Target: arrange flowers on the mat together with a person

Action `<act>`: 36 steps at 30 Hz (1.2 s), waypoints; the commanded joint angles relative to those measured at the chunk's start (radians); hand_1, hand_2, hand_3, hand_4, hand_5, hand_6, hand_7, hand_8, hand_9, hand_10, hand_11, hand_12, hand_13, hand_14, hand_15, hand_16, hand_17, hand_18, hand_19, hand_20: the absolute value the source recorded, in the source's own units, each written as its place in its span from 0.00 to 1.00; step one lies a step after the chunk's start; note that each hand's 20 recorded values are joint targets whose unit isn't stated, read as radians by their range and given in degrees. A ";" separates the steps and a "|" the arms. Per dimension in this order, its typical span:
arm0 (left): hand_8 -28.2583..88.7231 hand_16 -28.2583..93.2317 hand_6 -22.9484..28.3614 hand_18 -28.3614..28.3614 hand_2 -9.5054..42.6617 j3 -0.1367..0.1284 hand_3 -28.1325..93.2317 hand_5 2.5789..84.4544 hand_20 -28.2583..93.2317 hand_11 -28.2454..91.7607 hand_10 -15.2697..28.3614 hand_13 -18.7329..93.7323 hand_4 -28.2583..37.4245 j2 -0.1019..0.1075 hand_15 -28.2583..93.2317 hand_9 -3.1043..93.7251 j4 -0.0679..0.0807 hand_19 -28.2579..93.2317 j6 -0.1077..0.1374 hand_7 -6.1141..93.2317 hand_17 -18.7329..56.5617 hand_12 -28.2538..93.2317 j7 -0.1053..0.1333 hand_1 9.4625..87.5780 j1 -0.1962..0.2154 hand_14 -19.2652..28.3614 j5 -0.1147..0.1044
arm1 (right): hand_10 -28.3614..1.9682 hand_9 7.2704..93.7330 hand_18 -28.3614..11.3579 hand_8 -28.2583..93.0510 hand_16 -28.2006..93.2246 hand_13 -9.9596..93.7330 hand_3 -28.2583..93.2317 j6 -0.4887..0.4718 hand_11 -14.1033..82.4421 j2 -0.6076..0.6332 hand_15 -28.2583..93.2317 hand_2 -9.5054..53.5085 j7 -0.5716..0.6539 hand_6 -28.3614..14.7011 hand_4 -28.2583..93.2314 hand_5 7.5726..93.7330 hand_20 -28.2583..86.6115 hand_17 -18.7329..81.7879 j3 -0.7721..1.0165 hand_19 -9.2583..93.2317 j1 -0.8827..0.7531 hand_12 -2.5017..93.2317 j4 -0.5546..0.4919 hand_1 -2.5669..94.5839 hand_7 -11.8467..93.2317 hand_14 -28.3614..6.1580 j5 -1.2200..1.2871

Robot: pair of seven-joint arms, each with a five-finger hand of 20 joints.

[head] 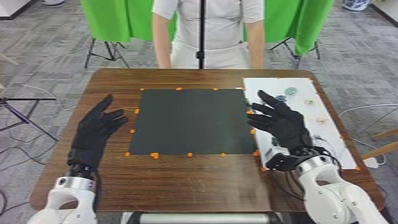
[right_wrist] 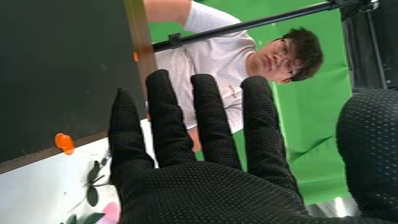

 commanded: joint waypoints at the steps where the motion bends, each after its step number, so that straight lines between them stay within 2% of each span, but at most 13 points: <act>1: 0.17 0.16 0.53 0.91 0.25 -0.005 0.88 0.35 0.33 0.46 0.77 0.36 0.00 -0.006 0.67 0.38 0.002 0.61 -0.003 0.15 0.15 0.32 -0.005 0.18 0.008 0.91 0.001 | 0.52 0.36 0.13 0.14 0.35 0.37 0.88 0.006 0.24 -0.001 0.46 0.28 -0.012 0.76 0.00 0.33 0.38 0.21 -0.002 0.48 -0.004 0.18 -0.001 0.14 0.23 0.28 0.002; 18: 0.17 0.16 0.53 0.91 0.25 -0.005 0.88 0.35 0.33 0.46 0.77 0.36 0.00 -0.006 0.67 0.38 0.002 0.61 -0.001 0.15 0.15 0.32 -0.001 0.18 0.009 0.91 0.001 | 0.52 0.36 0.14 0.14 0.35 0.37 0.88 0.007 0.24 0.000 0.46 0.28 -0.016 0.76 0.00 0.33 0.38 0.21 0.001 0.48 -0.008 0.18 -0.001 0.14 0.23 0.28 0.003; 36: 0.17 0.16 0.53 0.91 0.25 -0.008 0.88 0.35 0.33 0.46 0.78 0.36 0.00 -0.010 0.67 0.38 0.001 0.61 -0.004 0.15 0.15 0.32 -0.016 0.18 0.007 0.91 0.004 | 0.52 0.36 0.14 0.14 0.34 0.36 0.88 0.005 0.24 -0.001 0.46 0.28 -0.013 0.76 0.00 0.33 0.38 0.21 0.001 0.48 -0.009 0.18 -0.003 0.14 0.23 0.28 0.003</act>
